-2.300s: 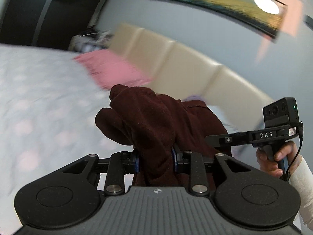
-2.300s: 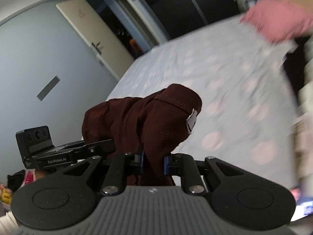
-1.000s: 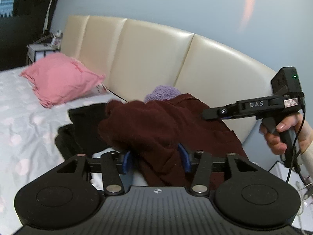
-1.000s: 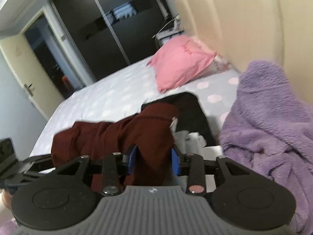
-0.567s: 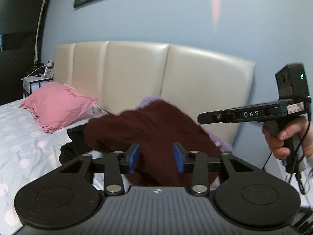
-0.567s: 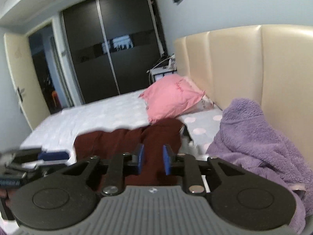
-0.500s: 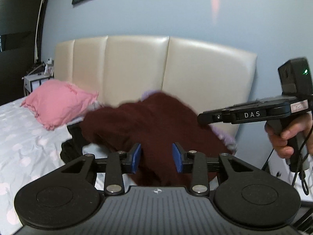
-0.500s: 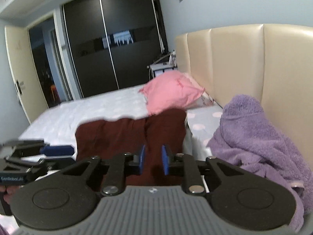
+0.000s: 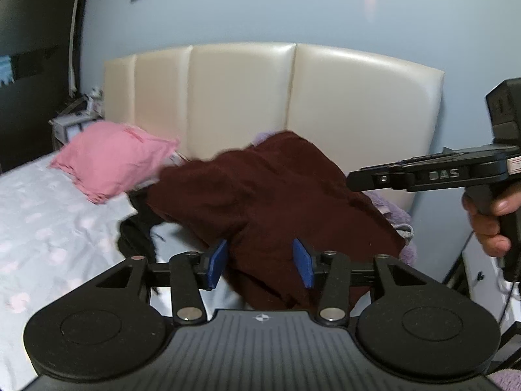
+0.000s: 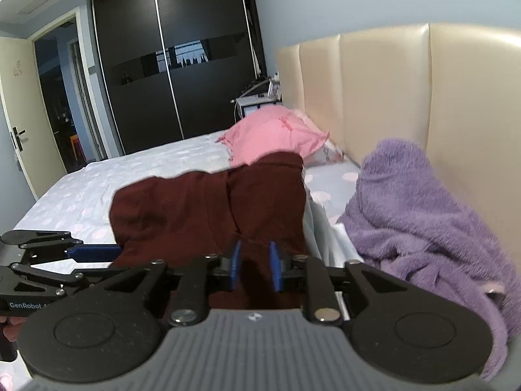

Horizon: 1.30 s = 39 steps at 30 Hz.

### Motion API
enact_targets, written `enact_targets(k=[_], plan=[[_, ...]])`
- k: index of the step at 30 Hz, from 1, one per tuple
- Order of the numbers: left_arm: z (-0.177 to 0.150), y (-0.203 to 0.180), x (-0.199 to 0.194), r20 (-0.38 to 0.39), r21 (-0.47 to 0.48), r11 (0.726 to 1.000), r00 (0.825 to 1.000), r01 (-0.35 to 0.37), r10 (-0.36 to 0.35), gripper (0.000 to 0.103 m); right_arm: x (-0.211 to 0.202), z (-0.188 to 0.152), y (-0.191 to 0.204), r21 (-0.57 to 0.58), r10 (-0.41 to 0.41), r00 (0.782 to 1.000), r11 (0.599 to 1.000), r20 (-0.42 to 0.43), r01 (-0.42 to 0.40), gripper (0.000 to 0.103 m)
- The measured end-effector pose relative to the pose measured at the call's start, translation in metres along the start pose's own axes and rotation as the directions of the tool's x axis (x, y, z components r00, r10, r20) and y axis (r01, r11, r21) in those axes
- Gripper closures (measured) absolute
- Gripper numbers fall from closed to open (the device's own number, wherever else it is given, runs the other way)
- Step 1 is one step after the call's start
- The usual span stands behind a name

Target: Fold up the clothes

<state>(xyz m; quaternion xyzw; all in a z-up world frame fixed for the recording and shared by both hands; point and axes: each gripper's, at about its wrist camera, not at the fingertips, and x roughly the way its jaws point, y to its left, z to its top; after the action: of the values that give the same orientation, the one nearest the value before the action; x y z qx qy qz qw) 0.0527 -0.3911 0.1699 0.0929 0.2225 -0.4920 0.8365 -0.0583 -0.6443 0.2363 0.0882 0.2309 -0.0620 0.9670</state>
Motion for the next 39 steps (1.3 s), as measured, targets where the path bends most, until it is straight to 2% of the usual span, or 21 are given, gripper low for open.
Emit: enact_targets(k=[5, 7, 8, 9, 13, 14, 15, 17, 20, 23, 27, 31, 34, 38, 39], plan=[[0.0, 0.006, -0.051, 0.047, 0.004, 0.998, 0.997, -0.06, 0.06, 0.053, -0.023, 0.005, 0.034, -0.038, 0.027, 0.999, 0.999, 0.028, -0.026, 0.064], [-0.002, 0.013, -0.073, 0.064, -0.001, 0.996, 0.994, -0.091, 0.091, 0.051, -0.032, 0.007, 0.053, -0.058, 0.04, 0.998, 0.998, 0.042, -0.038, 0.054], [-0.003, 0.016, -0.085, 0.072, -0.003, 0.994, 0.992, -0.106, 0.106, 0.05, -0.036, 0.009, 0.063, -0.065, 0.051, 0.997, 0.997, 0.05, -0.048, 0.044], [-0.003, 0.019, -0.096, 0.08, -0.006, 0.993, 0.989, -0.122, 0.122, 0.048, -0.041, 0.01, 0.073, -0.071, 0.062, 0.996, 0.996, 0.058, -0.058, 0.039], [-0.007, 0.032, -0.14, 0.112, -0.018, 0.983, 0.977, -0.183, 0.183, 0.039, -0.051, 0.011, 0.118, -0.109, 0.107, 0.992, 0.989, 0.071, -0.098, 0.035], [-0.012, 0.036, -0.153, 0.122, -0.028, 0.975, 0.967, -0.221, 0.223, 0.034, -0.052, 0.011, 0.13, -0.12, 0.117, 0.991, 0.987, 0.071, -0.108, 0.032], [-0.017, 0.041, -0.165, 0.132, -0.038, 0.965, 0.956, -0.259, 0.262, 0.026, -0.053, 0.009, 0.142, -0.125, 0.128, 0.989, 0.985, 0.072, -0.118, 0.026], [-0.031, 0.051, -0.191, 0.152, -0.06, 0.939, 0.927, -0.338, 0.343, 0.025, -0.052, 0.004, 0.168, -0.131, 0.159, 0.985, 0.98, 0.073, -0.149, 0.022], [-0.051, 0.064, -0.218, 0.14, -0.082, 0.898, 0.887, -0.432, 0.439, 0.023, -0.045, -0.012, 0.207, -0.145, 0.2, 0.977, 0.971, 0.07, -0.188, 0.02], [-0.078, 0.08, -0.242, 0.115, -0.096, 0.841, 0.834, -0.532, 0.54, 0.021, -0.037, -0.03, 0.246, -0.163, 0.226, 0.972, 0.963, 0.067, -0.213, 0.014], [-0.114, 0.099, -0.266, 0.081, -0.147, 0.757, 0.755, -0.637, 0.651, 0.021, -0.024, -0.06, 0.296, -0.177, 0.275, 0.96, 0.949, 0.049, -0.263, 0.013], [-0.146, 0.114, -0.281, 0.032, -0.205, 0.692, 0.702, -0.692, 0.711, 0.021, -0.008, -0.094, 0.344, -0.209, 0.277, 0.96, 0.942, 0.04, -0.263, 0.005], [-0.168, 0.126, -0.286, -0.014, -0.23, 0.641, 0.661, -0.732, 0.75, 0.021, 0.008, -0.119, 0.375, -0.259, 0.256, 0.966, 0.936, 0.037, -0.238, 0.004], [-0.198, 0.136, -0.287, -0.087, -0.283, 0.575, 0.618, -0.767, 0.781, 0.021, 0.027, -0.153, 0.407, -0.31, 0.21, 0.977, 0.932, 0.043, -0.187, 0.004], [-0.206, 0.138, -0.285, -0.109, -0.29, 0.565, 0.613, -0.773, 0.783, 0.021, 0.031, -0.162, 0.413, -0.316, 0.198, 0.979, 0.933, 0.047, -0.173, 0.004]])
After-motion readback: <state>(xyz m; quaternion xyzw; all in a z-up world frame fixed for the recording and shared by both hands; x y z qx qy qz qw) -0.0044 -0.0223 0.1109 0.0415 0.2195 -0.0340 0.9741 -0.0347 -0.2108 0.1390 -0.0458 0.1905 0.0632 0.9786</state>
